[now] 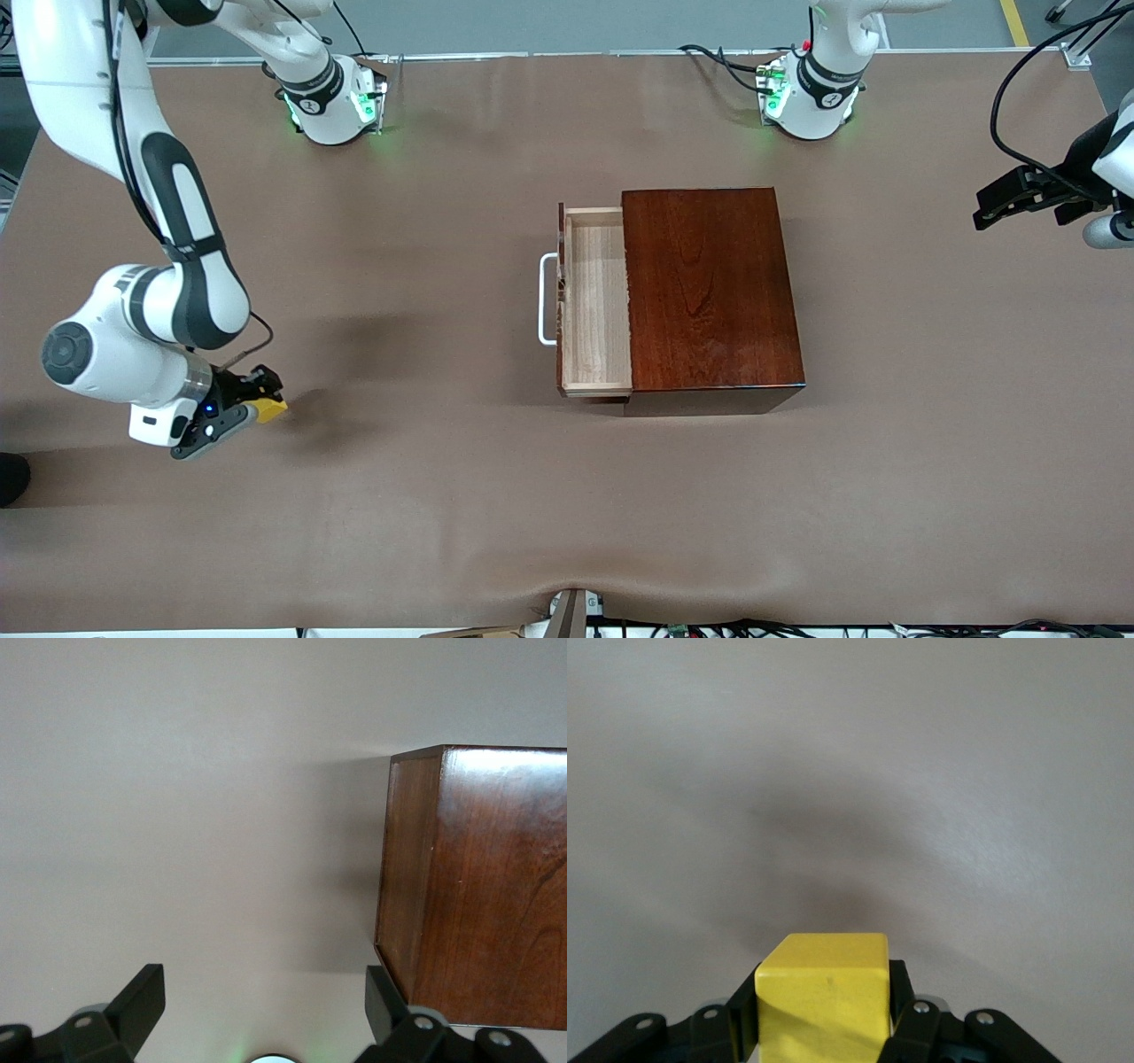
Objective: Open drawer, take yellow block, close drawer
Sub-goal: 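Carry the yellow cube away from the box and lower it to the table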
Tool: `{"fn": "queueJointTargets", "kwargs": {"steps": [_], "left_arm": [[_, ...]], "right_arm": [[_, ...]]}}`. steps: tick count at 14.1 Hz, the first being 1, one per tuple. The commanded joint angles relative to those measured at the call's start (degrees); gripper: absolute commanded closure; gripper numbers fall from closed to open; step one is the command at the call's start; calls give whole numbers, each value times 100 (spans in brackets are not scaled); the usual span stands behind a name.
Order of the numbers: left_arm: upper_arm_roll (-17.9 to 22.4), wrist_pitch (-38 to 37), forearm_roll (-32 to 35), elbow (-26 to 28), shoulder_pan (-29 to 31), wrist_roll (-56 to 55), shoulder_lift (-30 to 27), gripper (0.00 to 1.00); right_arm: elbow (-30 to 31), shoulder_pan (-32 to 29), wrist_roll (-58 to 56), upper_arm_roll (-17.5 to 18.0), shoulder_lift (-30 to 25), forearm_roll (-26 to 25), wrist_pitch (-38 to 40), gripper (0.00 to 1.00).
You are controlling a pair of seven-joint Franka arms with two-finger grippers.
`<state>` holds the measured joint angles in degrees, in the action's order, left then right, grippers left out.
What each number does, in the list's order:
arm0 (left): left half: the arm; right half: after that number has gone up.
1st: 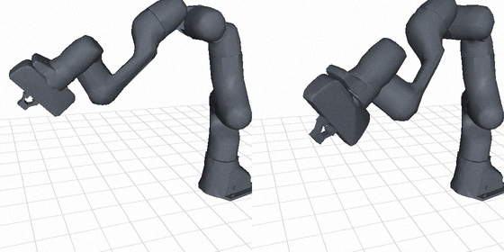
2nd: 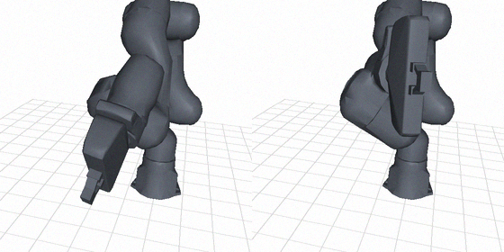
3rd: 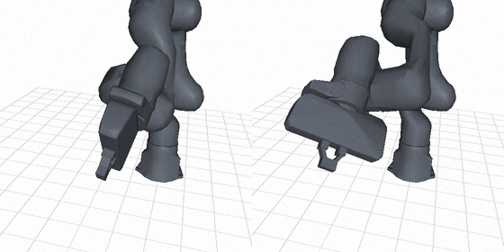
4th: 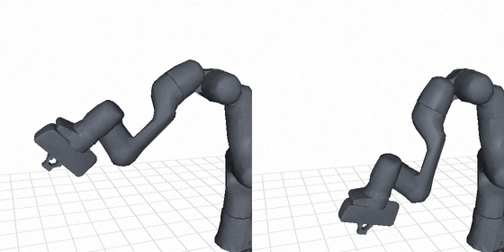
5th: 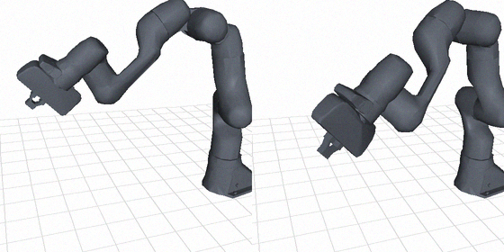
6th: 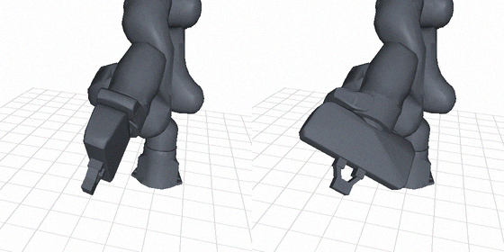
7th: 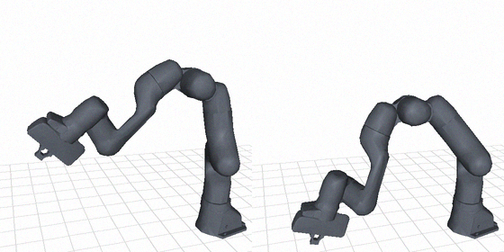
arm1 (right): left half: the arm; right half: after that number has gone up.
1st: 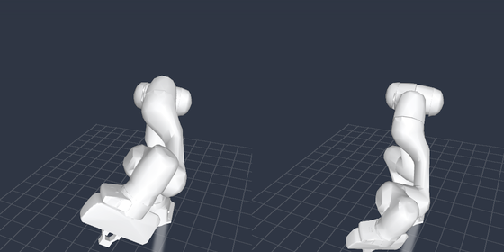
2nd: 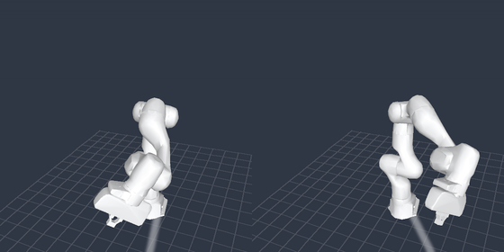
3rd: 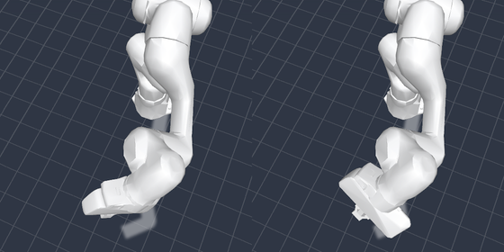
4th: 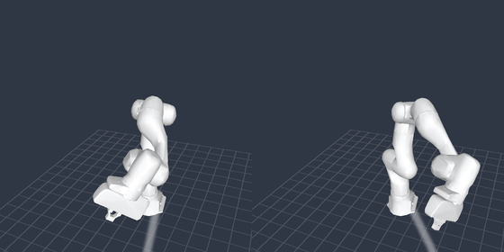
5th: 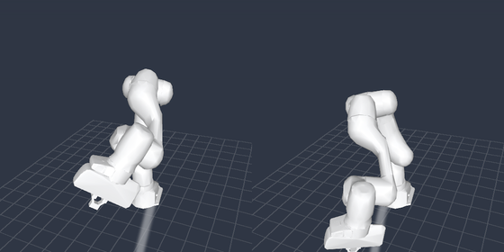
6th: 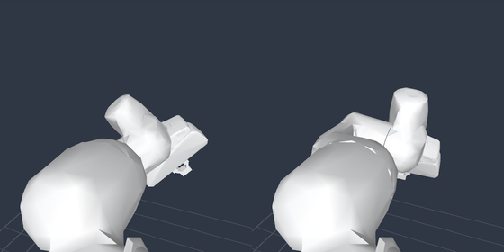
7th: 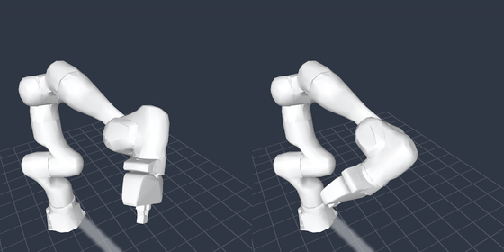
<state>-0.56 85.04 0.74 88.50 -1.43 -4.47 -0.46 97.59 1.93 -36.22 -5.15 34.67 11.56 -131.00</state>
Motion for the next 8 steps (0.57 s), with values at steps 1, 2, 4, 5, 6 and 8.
{"fn": "queueJointTargets", "kwargs": {"steps": [1,2,4,5,6,8], "left_arm": [[-23,-67,14,10,64,96,-122,0],[-23,-75,23,10,55,96,-121,0],[-23,-84,23,19,64,96,-130,0],[-5,-84,23,19,73,96,-130,0],[4,-102,23,19,73,96,-139,0],[13,-163,57,1,73,104,-139,0]], "right_arm": [[-30,-403,832,93,180,40,-267,100],[-30,-439,1262,85,241,40,-373,100],[-30,-422,2499,15,329,-31,-453,100],[-30,-439,2906,14,347,-31,-470,100],[-30,-465,2997,14,356,-31,-479,100],[-30,-553,3042,14,417,-22,-602,100]]}}
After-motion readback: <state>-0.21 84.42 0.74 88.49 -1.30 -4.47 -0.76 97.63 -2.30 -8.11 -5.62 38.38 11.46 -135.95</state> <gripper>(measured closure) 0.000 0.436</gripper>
